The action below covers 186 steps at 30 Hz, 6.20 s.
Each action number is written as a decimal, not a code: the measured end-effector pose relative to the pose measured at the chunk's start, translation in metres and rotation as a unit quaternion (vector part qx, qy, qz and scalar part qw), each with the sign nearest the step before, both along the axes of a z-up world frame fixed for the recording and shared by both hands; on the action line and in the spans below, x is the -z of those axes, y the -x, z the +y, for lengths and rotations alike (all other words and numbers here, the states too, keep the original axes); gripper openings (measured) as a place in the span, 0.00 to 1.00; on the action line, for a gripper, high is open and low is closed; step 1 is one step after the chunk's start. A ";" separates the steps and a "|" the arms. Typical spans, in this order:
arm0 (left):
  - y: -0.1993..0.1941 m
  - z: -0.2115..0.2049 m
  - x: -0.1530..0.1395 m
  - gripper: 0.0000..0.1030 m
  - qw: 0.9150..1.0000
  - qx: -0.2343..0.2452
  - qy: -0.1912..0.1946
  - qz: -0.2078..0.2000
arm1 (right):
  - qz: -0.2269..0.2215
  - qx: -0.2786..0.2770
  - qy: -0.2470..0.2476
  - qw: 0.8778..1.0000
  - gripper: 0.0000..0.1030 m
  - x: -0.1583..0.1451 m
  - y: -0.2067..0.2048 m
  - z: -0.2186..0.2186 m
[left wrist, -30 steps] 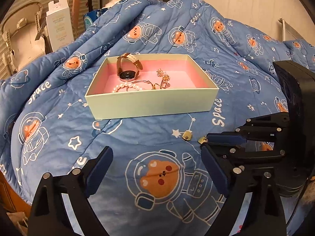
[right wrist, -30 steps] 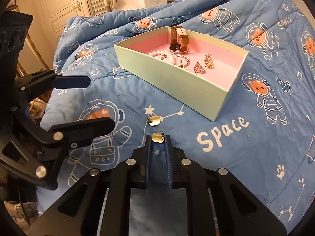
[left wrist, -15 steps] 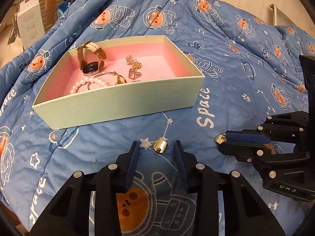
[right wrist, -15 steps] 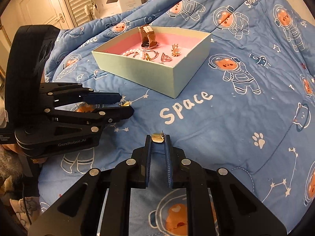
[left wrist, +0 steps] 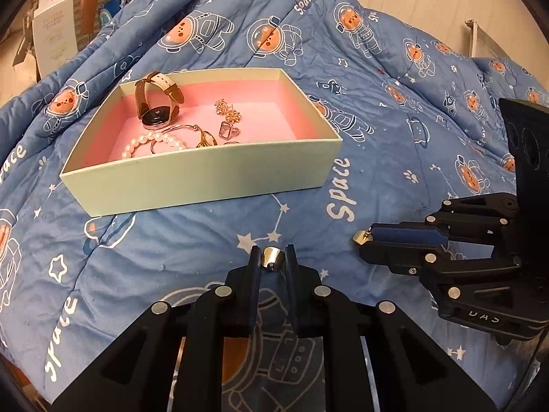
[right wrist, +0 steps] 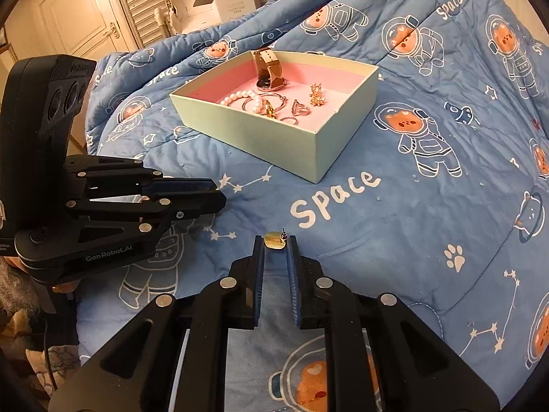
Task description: Organize jewelry
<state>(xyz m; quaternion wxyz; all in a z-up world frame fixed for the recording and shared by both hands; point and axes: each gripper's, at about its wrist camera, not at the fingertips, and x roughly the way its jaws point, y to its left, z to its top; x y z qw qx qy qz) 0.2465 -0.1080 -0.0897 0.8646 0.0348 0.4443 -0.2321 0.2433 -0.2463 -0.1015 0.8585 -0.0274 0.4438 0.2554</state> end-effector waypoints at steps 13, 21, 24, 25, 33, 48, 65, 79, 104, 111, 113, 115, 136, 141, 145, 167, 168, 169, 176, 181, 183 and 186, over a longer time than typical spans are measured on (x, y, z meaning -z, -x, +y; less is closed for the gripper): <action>-0.021 0.019 -0.060 0.13 1.000 0.017 0.014 -0.014 | -0.032 -0.084 0.017 0.996 0.13 -0.066 -0.040 0.023; -0.073 0.027 -0.066 0.13 1.000 0.006 -0.010 0.019 | -0.033 -0.109 0.081 0.990 0.13 -0.073 -0.089 0.043; -0.096 0.032 -0.062 0.13 0.999 -0.014 -0.004 0.038 | -0.031 -0.112 0.105 0.988 0.14 -0.068 -0.105 0.053; -0.102 0.033 -0.061 0.13 0.999 -0.020 -0.005 0.040 | -0.029 -0.112 0.112 0.987 0.14 -0.066 -0.110 0.055; -0.140 0.022 -0.045 0.13 0.997 -0.040 -0.002 0.071 | -0.015 -0.130 0.175 0.976 0.14 -0.048 -0.142 0.068; -0.170 0.008 -0.018 0.13 0.993 -0.058 0.025 0.102 | 0.054 -0.224 0.197 0.953 0.14 -0.031 -0.154 0.082; -0.179 0.002 -0.003 0.14 0.991 -0.065 0.037 0.109 | 0.069 -0.232 0.206 0.948 0.14 -0.017 -0.154 0.095; -0.168 0.015 -0.013 0.49 0.991 -0.064 0.074 0.090 | 0.067 -0.235 0.196 0.950 0.14 -0.019 -0.146 0.083; -0.121 0.071 -0.049 0.79 0.990 -0.110 0.091 0.010 | -0.013 -0.173 0.182 0.968 0.59 -0.041 -0.139 0.080; -0.081 0.091 -0.062 0.89 0.983 -0.161 0.055 -0.066 | -0.089 -0.100 0.151 0.979 0.67 -0.055 -0.107 0.068; -0.069 0.094 -0.063 0.90 0.980 -0.178 0.030 -0.085 | -0.115 -0.075 0.129 0.982 0.76 -0.063 -0.087 0.058; -0.056 0.094 -0.063 0.90 0.978 -0.181 0.007 -0.101 | -0.131 -0.049 0.111 0.984 0.77 -0.066 -0.070 0.051; 0.097 0.094 -0.092 0.93 0.961 -0.203 -0.028 -0.187 | -0.208 0.185 0.025 0.960 0.89 -0.088 0.102 0.029; 0.146 0.096 -0.094 0.93 0.956 -0.218 -0.018 -0.195 | -0.247 0.211 0.033 0.945 0.91 -0.103 0.148 0.036; 0.181 0.099 -0.094 0.93 0.950 -0.242 0.007 -0.195 | -0.273 0.221 0.051 0.935 0.91 -0.106 0.183 0.040; 0.242 0.099 -0.080 0.93 0.942 -0.260 0.006 -0.211 | -0.259 0.252 0.038 0.932 0.91 -0.093 0.236 0.029; 0.243 0.101 -0.080 0.93 0.942 -0.261 0.007 -0.212 | -0.261 0.252 0.038 0.931 0.91 -0.093 0.237 0.029; 0.244 0.101 -0.080 0.93 0.942 -0.261 0.007 -0.213 | -0.262 0.252 0.038 0.931 0.91 -0.093 0.238 0.030; 0.246 0.102 -0.082 0.93 0.940 -0.263 0.005 -0.218 | -0.264 0.253 0.035 0.930 0.91 -0.094 0.238 0.029; 0.247 0.102 -0.082 0.93 0.940 -0.262 0.004 -0.220 | -0.270 0.253 0.033 0.929 0.91 -0.095 0.239 0.029; 0.247 0.102 -0.083 0.93 0.939 -0.263 0.004 -0.221 | -0.272 0.253 0.031 0.928 0.91 -0.095 0.240 0.029; 0.247 0.103 -0.083 0.93 0.939 -0.262 0.004 -0.220 | -0.272 0.253 0.031 0.928 0.91 -0.095 0.241 0.029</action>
